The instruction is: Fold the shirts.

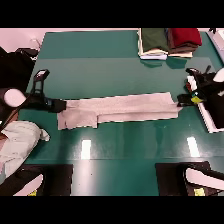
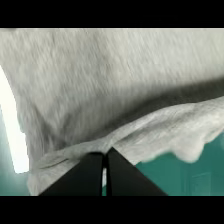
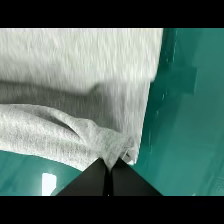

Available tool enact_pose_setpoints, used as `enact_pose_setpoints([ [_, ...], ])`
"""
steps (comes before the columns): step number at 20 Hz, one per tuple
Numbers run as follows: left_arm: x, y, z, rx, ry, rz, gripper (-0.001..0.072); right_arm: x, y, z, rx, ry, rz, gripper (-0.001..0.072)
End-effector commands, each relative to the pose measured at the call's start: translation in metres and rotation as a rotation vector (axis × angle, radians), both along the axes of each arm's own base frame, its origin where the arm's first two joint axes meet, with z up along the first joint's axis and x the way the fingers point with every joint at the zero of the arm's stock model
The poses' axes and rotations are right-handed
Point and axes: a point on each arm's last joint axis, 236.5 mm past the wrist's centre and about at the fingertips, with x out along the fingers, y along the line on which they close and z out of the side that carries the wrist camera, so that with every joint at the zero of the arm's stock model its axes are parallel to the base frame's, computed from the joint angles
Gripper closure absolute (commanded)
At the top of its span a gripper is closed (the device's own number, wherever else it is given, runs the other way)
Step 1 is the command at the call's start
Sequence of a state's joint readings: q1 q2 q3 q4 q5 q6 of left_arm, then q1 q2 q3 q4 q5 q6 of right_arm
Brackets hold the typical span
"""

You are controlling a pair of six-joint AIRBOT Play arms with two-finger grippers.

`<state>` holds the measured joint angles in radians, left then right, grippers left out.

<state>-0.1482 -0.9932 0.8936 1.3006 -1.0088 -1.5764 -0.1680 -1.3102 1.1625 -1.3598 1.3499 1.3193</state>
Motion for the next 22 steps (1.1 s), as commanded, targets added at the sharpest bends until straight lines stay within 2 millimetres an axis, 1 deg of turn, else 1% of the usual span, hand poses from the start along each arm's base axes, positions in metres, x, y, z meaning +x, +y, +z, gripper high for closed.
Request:
enact_pose_setpoints([
  [1,0.044,-0.001,-0.026,0.014,-0.008,0.025,0.0685,0.04,0.008,-0.004,0.028,-0.004,-0.003,0.0698],
  [2,0.051,-0.001,-0.032,0.015,-0.009,0.03,0.0685,0.047,0.012,-0.003,0.053,-0.009,-0.007,0.0698],
  [4,0.061,-0.001,-0.037,0.014,-0.018,0.038,0.0685,0.062,0.016,-0.003,0.094,-0.022,-0.023,0.0697],
  [5,0.064,-0.001,-0.036,0.013,-0.027,0.041,0.0648,0.069,0.016,-0.003,0.114,-0.03,-0.035,0.0667],
  [6,0.066,-0.002,-0.033,0.008,-0.034,0.048,0.0378,0.077,0.014,-0.002,0.137,-0.048,-0.056,0.0443],
  [7,0.068,-0.002,-0.029,-0.003,-0.033,0.064,0.0184,0.081,0.013,0.001,0.167,-0.058,-0.078,0.029],
  [8,0.068,-0.003,-0.023,-0.003,-0.03,0.056,0.018,0.084,0.01,0.005,0.205,-0.075,-0.08,0.0273],
  [9,0.067,-0.005,-0.017,-0.004,-0.021,0.047,0.0181,0.082,0.006,0.008,0.235,-0.08,-0.078,0.027],
  [10,0.065,-0.006,-0.013,-0.006,-0.01,0.04,0.0183,0.077,-0.003,0.009,0.254,-0.073,-0.084,0.024],
  [11,0.064,-0.009,-0.01,-0.015,0.0,0.036,0.0332,0.07,-0.017,0.009,0.259,-0.055,-0.106,0.0188],
  [12,0.062,-0.011,-0.01,-0.027,0.008,0.035,0.0544,0.064,-0.03,0.007,0.264,-0.042,-0.133,0.0175],
  [13,0.063,-0.015,-0.008,-0.048,0.008,0.038,0.0683,0.059,-0.043,0.003,0.278,-0.034,-0.176,0.0175],
  [15,0.068,-0.029,0.0,-0.127,-0.012,0.056,0.0685,0.048,-0.048,-0.01,0.366,-0.019,-0.232,0.0175],
  [17,0.07,-0.041,0.005,-0.18,-0.02,0.052,0.0686,0.033,-0.047,-0.035,0.439,0.035,-0.281,0.0176],
  [18,0.069,-0.047,0.006,-0.18,-0.027,0.038,0.0686,0.026,-0.042,-0.049,0.47,0.069,-0.303,0.0177],
  [20,0.065,-0.07,0.0,-0.18,-0.022,-0.009,0.0686,0.025,-0.022,-0.065,0.555,0.093,-0.307,0.0179],
  [22,0.059,-0.098,-0.013,-0.182,-0.004,-0.059,0.0686,0.029,-0.004,-0.078,0.58,0.109,-0.304,0.019],
])
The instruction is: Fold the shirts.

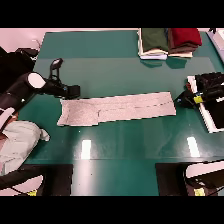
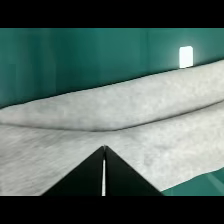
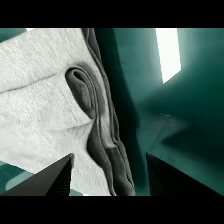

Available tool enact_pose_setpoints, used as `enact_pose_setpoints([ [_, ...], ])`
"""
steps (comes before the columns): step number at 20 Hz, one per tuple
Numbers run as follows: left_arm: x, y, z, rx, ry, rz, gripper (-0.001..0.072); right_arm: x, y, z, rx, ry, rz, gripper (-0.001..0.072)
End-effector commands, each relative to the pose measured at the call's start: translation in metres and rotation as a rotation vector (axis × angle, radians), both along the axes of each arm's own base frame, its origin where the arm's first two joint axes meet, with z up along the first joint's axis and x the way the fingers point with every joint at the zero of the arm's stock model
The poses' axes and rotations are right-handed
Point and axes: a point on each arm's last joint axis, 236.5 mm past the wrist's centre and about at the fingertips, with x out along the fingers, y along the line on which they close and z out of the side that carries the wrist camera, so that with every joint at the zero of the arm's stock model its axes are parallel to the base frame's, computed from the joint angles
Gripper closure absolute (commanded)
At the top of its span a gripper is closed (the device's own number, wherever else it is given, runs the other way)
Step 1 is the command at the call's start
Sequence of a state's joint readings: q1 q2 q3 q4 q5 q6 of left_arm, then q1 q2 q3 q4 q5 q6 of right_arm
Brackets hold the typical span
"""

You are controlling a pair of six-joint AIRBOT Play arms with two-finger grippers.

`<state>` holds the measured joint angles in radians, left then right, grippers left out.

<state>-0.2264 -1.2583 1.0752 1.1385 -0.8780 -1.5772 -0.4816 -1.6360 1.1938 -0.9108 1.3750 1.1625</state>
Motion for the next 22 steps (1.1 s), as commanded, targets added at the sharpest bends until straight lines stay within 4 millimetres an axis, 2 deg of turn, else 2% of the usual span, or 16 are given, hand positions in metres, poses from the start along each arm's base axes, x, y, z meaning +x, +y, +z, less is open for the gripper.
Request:
enact_pose_setpoints([
  [1,-0.007,-0.045,-0.014,-0.027,0.011,-0.061,0.0686,0.002,0.029,-0.021,0.077,0.014,0.0,0.0207],
  [2,-0.007,-0.06,-0.02,-0.044,0.013,-0.067,0.0686,0.002,0.039,-0.022,0.075,0.016,0.026,0.0213],
  [4,-0.005,-0.092,-0.028,-0.088,0.023,-0.084,0.0687,0.004,0.054,-0.021,0.066,-0.004,0.078,0.0404],
  [5,-0.003,-0.106,-0.033,-0.096,0.035,-0.1,0.0686,0.005,0.057,-0.017,0.059,-0.027,0.104,0.0584],
  [6,-0.001,-0.12,-0.038,-0.094,0.048,-0.128,0.0687,0.007,0.058,-0.009,0.05,-0.058,0.118,0.07],
  [8,0.005,-0.146,-0.047,-0.092,0.059,-0.172,0.0686,0.021,0.065,0.03,0.068,-0.179,0.109,0.0698],
  [10,0.009,-0.172,-0.057,-0.089,0.067,-0.215,0.0687,0.034,0.075,0.084,0.094,-0.306,0.112,0.0699],
  [12,0.006,-0.191,-0.068,-0.085,0.083,-0.248,0.0686,0.041,0.094,0.142,0.102,-0.42,0.154,0.0699],
  [15,-0.001,-0.21,-0.083,-0.086,0.105,-0.277,0.0687,0.043,0.133,0.202,0.082,-0.54,0.24,0.0699],
  [18,-0.007,-0.216,-0.096,-0.081,0.134,-0.285,0.0687,0.037,0.174,0.242,0.08,-0.623,0.327,0.0699],
  [22,-0.002,-0.215,-0.091,-0.09,0.131,-0.27,0.0686,0.024,0.219,0.266,0.112,-0.663,0.417,0.0698],
])
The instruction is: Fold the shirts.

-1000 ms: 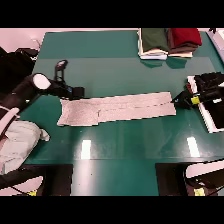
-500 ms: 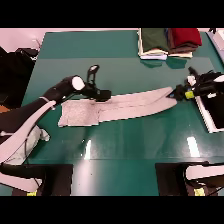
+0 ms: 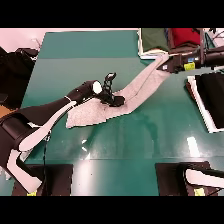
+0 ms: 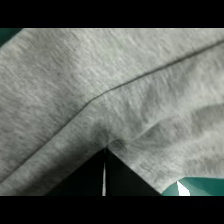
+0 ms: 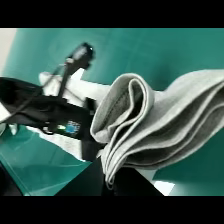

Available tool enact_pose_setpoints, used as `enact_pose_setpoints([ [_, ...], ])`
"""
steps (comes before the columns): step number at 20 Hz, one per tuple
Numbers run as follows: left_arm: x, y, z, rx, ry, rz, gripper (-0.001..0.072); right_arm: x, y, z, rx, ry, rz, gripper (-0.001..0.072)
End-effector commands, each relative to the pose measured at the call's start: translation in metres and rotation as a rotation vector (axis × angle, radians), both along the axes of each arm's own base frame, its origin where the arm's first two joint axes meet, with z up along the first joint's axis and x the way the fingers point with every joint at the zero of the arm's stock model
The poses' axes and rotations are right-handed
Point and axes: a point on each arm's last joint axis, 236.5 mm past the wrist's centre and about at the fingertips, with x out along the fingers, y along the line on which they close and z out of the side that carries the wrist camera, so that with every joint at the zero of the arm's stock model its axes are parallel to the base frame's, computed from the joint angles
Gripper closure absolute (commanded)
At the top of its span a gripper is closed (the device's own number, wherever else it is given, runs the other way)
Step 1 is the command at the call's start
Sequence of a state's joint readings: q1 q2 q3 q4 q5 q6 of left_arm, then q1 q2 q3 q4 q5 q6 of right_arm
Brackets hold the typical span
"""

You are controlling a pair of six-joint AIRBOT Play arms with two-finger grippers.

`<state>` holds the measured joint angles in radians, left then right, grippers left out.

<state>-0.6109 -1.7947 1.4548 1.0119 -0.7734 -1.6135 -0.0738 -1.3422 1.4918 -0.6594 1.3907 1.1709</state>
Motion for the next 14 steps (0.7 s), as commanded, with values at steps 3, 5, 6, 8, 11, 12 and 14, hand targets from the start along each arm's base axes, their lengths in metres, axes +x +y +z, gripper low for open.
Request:
enact_pose_setpoints([
  [3,0.018,0.011,0.027,-0.008,-0.006,0.003,0.0687,-0.021,0.057,0.031,0.016,-0.06,0.12,0.0698],
  [5,0.04,0.043,0.062,0.008,-0.08,0.035,0.0687,-0.029,0.077,0.036,0.025,-0.077,0.16,0.0698],
  [6,0.052,0.065,0.082,0.018,-0.122,0.066,0.0687,-0.034,0.088,0.039,0.033,-0.086,0.182,0.0698],
  [8,0.074,0.12,0.135,0.018,-0.213,0.152,0.0687,-0.043,0.117,0.041,0.047,-0.107,0.225,0.0699],
  [11,0.086,0.211,0.224,0.032,-0.388,0.3,0.0686,-0.058,0.182,0.038,0.087,-0.141,0.29,0.0698],
  [12,0.083,0.241,0.254,0.048,-0.455,0.352,0.0686,-0.063,0.211,0.034,0.118,-0.141,0.307,0.0698],
  [14,0.071,0.291,0.302,0.089,-0.571,0.44,0.0686,-0.075,0.273,0.017,0.191,-0.119,0.324,0.0698],
])
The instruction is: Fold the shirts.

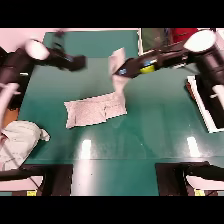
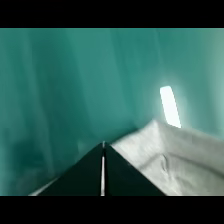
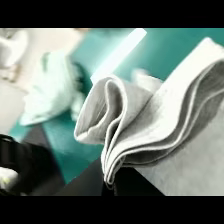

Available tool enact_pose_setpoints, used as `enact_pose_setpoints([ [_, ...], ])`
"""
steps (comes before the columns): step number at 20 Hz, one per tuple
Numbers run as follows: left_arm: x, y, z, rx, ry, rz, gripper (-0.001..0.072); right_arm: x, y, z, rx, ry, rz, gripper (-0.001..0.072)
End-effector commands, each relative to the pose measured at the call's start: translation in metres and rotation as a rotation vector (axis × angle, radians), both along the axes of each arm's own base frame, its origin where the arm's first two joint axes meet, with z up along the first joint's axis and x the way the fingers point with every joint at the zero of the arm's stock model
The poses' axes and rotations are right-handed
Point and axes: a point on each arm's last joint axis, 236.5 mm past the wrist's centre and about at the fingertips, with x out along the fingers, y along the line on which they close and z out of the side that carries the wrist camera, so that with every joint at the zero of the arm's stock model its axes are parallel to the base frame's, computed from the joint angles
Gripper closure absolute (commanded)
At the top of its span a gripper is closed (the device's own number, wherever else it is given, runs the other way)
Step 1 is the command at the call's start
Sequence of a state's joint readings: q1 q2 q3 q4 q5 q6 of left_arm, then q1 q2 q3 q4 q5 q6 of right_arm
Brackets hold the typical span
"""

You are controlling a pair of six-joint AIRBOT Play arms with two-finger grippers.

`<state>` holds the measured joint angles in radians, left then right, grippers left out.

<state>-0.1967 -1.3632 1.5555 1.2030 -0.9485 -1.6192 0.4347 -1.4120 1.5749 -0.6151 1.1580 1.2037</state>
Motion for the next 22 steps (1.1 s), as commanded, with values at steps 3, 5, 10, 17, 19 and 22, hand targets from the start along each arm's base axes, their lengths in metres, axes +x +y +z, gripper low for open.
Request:
enact_pose_setpoints([
  [3,-0.037,0.116,0.104,0.084,-0.216,0.216,0.0686,-0.032,0.148,-0.045,0.104,0.004,0.08,0.0443],
  [5,-0.046,0.124,0.105,0.094,-0.198,0.226,0.0686,-0.044,0.172,-0.059,0.07,-0.013,0.166,0.0416],
  [10,-0.053,0.1,0.094,0.113,-0.169,0.147,0.0687,0.004,0.098,-0.082,-0.131,-0.07,0.102,0.0418],
  [17,-0.057,0.03,0.074,0.127,-0.146,-0.036,0.0686,0.064,-0.124,-0.195,-0.342,0.334,-0.329,0.0105],
  [19,-0.055,0.014,0.065,0.128,-0.133,-0.07,0.0686,0.064,-0.144,-0.226,-0.344,0.434,-0.367,0.0108],
  [22,-0.053,-0.01,0.052,0.128,-0.119,-0.119,0.0686,0.057,-0.117,-0.252,-0.243,0.591,-0.342,0.0115],
])
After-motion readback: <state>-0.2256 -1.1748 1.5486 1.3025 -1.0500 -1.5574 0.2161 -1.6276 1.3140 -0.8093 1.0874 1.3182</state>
